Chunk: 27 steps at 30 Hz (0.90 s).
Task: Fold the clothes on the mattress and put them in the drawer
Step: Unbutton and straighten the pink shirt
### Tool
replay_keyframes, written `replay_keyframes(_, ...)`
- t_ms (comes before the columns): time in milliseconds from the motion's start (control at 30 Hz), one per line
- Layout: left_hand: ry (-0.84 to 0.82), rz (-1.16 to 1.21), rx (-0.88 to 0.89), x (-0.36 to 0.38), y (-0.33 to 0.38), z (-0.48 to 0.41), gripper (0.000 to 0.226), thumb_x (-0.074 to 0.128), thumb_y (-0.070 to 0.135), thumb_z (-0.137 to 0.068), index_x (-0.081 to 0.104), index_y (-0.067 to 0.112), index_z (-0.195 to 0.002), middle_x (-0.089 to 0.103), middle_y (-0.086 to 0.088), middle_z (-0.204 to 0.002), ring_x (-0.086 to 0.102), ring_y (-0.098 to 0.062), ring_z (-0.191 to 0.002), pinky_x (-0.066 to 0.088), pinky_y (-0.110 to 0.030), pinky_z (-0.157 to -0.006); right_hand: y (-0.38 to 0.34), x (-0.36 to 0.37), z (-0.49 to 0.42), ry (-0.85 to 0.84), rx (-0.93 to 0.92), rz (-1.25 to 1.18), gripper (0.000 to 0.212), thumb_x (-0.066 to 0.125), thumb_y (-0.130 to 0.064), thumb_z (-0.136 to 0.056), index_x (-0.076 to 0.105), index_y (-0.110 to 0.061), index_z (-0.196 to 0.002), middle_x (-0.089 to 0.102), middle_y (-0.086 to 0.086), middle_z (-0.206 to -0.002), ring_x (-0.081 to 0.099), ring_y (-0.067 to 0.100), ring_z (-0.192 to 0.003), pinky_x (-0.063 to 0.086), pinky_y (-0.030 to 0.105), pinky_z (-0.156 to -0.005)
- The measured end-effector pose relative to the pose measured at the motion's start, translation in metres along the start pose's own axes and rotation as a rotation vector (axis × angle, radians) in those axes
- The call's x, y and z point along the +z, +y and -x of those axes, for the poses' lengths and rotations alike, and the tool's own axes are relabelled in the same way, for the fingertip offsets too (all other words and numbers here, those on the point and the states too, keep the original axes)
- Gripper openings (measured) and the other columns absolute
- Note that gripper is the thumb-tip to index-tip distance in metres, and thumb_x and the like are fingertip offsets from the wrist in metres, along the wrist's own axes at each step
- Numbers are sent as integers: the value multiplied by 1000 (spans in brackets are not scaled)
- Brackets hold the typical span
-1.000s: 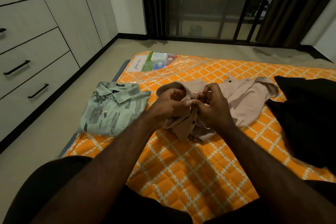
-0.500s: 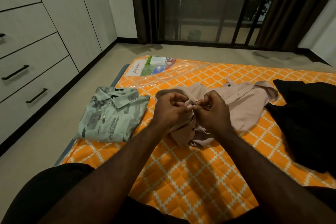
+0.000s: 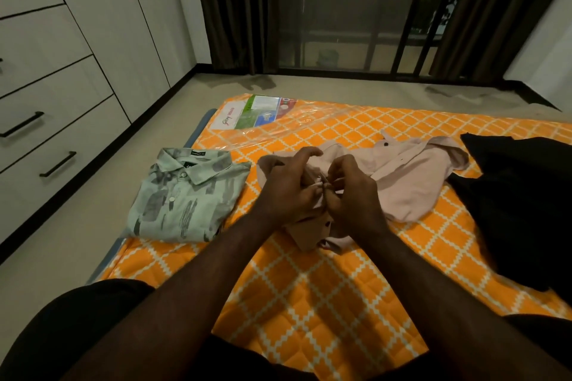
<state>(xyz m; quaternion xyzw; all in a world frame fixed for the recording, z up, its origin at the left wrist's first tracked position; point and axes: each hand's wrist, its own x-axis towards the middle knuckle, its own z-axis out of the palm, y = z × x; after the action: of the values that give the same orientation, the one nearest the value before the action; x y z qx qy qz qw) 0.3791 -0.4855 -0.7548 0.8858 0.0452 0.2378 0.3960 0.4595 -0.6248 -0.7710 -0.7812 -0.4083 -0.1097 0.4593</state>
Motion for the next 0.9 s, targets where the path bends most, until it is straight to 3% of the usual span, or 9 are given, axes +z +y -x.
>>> replay_keyframes(67, -76, -37, -30, -4, -3, -3, 67, 70, 4, -87, 46, 19, -148, 63, 11, -74, 61, -1, -68, 42, -10, -59, -1, -4, -1, -12, 2, -5, 44, 81, -4, -80, 45, -21, -100, 64, -5, -84, 66, 8, -73, 47, 6, -61)
replay_keyframes(167, -72, -178, -2, -4, -1, -6, 37, 69, 5, -86, 68, 9, -123, 70, 0, -91, 62, -10, -81, 37, -7, -64, -1, -6, -2, 37, 37, -49, 45, 84, -6, -76, 47, -20, -97, 69, -5, -82, 69, 4, -73, 51, 9, -64)
replay_keyframes(367, 22, -214, -62, 10, 4, -6, 17, 63, 16, -85, 74, 9, -95, 72, -5, -82, 63, -18, -74, 50, -30, -67, 0, 0, 0, 156, 354, -189, 39, 85, -10, -72, 50, -16, -89, 72, -3, -79, 70, 5, -72, 59, 32, -65)
replay_keyframes(467, 12, -396, -32, 24, 5, -3, 23, 53, 33, -82, 67, 15, -85, 66, -1, -74, 60, -20, -66, 53, -41, -66, 7, 2, 5, 188, 407, -167, 37, 84, -9, -71, 50, -11, -85, 68, 0, -76, 65, 8, -69, 51, 22, -57)
replay_keyframes(567, -3, -427, -12, 31, 5, -1, 18, 59, 32, -85, 66, 16, -87, 66, -1, -78, 58, -19, -69, 52, -44, -70, 8, 3, 7, 181, 345, -106, 36, 83, -8, -73, 48, -12, -79, 62, -7, -68, 59, 1, -64, 42, 14, -52)
replay_keyframes(667, 9, -291, 13, 22, 2, -5, 21, 58, 30, -82, 68, 16, -93, 68, 0, -84, 61, -18, -76, 53, -42, -70, 9, 1, 3, 103, 290, -136, 28, 78, -4, -78, 50, -11, -79, 65, 0, -70, 64, 10, -67, 54, 34, -60)
replay_keyframes(767, -81, -227, 68, -3, -10, -13, 34, 74, 9, -78, 68, 16, -111, 68, -1, -100, 61, -13, -89, 53, -30, -74, 3, -7, -2, 2, 442, -533, 19, 73, 1, -87, 57, -8, -90, 71, 10, -85, 70, 27, -78, 60, 54, -72)
replay_keyframes(833, -157, -271, 84, -19, -19, -18, 50, 77, 0, -75, 66, 20, -119, 65, 0, -106, 59, -10, -94, 54, -26, -77, -1, -10, -4, -40, 489, -673, 17, 72, 3, -89, 60, -8, -95, 71, 13, -88, 70, 30, -82, 60, 55, -75)
replay_keyframes(900, -194, -318, 99, -27, -23, -20, 57, 78, 4, -75, 62, 24, -126, 64, 2, -108, 59, -10, -95, 53, -31, -80, -2, -10, -5, -83, 439, -625, 21, 78, 3, -85, 63, -10, -93, 71, 11, -85, 71, 28, -81, 62, 48, -75)
